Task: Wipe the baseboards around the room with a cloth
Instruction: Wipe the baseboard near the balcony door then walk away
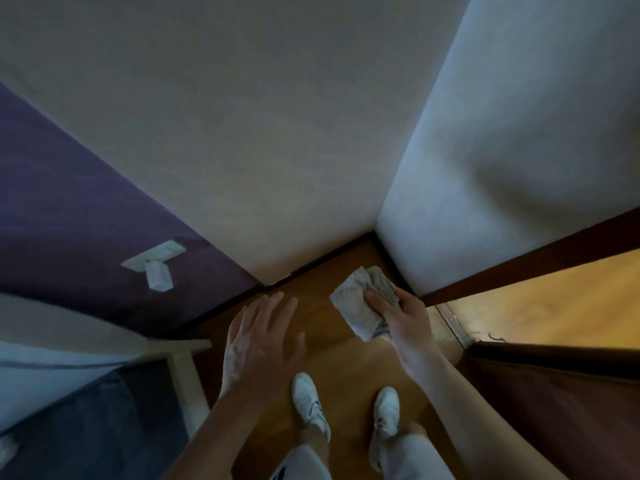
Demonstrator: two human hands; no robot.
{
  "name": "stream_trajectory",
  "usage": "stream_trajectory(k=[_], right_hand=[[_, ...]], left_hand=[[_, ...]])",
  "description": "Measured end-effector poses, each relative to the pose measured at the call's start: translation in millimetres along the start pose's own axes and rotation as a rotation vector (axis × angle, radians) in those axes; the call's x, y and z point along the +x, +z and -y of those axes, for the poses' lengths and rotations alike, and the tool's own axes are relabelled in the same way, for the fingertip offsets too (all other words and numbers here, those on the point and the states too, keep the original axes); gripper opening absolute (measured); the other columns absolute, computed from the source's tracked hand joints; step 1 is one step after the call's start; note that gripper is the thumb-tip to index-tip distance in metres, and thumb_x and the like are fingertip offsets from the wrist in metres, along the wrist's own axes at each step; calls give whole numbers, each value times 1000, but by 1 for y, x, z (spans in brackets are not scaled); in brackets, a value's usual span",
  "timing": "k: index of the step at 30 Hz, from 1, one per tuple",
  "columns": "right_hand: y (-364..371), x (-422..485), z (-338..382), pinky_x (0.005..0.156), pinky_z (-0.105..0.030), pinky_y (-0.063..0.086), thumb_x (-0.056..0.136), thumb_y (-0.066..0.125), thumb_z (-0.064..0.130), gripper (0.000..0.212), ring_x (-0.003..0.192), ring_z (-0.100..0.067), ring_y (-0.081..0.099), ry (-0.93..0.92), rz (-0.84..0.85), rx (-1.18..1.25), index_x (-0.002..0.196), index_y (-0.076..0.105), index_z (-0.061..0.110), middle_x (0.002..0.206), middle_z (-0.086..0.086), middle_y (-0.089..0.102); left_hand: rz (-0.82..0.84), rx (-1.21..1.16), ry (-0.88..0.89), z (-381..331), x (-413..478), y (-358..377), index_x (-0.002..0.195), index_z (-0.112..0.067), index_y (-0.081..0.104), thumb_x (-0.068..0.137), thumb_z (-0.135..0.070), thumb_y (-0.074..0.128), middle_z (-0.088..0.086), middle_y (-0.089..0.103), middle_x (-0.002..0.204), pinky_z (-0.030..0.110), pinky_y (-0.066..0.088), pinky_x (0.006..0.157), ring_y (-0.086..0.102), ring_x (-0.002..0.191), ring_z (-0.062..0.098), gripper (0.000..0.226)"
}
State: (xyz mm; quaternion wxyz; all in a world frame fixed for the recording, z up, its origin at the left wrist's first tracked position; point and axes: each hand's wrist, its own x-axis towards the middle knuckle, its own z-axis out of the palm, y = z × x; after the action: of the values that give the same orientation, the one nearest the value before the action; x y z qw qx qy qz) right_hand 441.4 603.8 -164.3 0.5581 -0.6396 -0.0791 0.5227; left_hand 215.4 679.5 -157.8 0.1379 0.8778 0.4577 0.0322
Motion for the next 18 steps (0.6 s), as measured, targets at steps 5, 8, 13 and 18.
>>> stream_trajectory(k=[5,8,13,18], right_hand=[[-31,81,-48,60,-32,58,85,77,21,7,78,-28,74,-40,-37,-98,90,75,17,85,-10,75],[-57,142,-98,59,-31,58,84,77,25,3,76,-23,74,-50,-44,-192,85,75,23,82,-6,75],[-95,248,-200,61,-26,55,83,77,31,16,77,-18,73,10,-20,-285,91,73,18,83,-2,75],[-124,349,-291,66,-31,59,82,77,36,28,80,-20,73,69,28,-279,98,71,14,88,-4,75]], left_hand=[[74,-40,113,3,54,72,135,-18,62,90,-46,47,5,57,138,45,45,102,55,125,24,55],[100,-115,139,2,87,143,137,-21,60,91,-47,44,0,55,141,39,40,105,51,129,19,55],[113,-352,193,13,139,289,145,-23,52,93,-37,62,-9,47,146,33,42,109,43,133,8,55],[169,-295,509,45,187,431,144,-22,51,87,-34,68,-7,46,145,36,46,107,44,135,11,61]])
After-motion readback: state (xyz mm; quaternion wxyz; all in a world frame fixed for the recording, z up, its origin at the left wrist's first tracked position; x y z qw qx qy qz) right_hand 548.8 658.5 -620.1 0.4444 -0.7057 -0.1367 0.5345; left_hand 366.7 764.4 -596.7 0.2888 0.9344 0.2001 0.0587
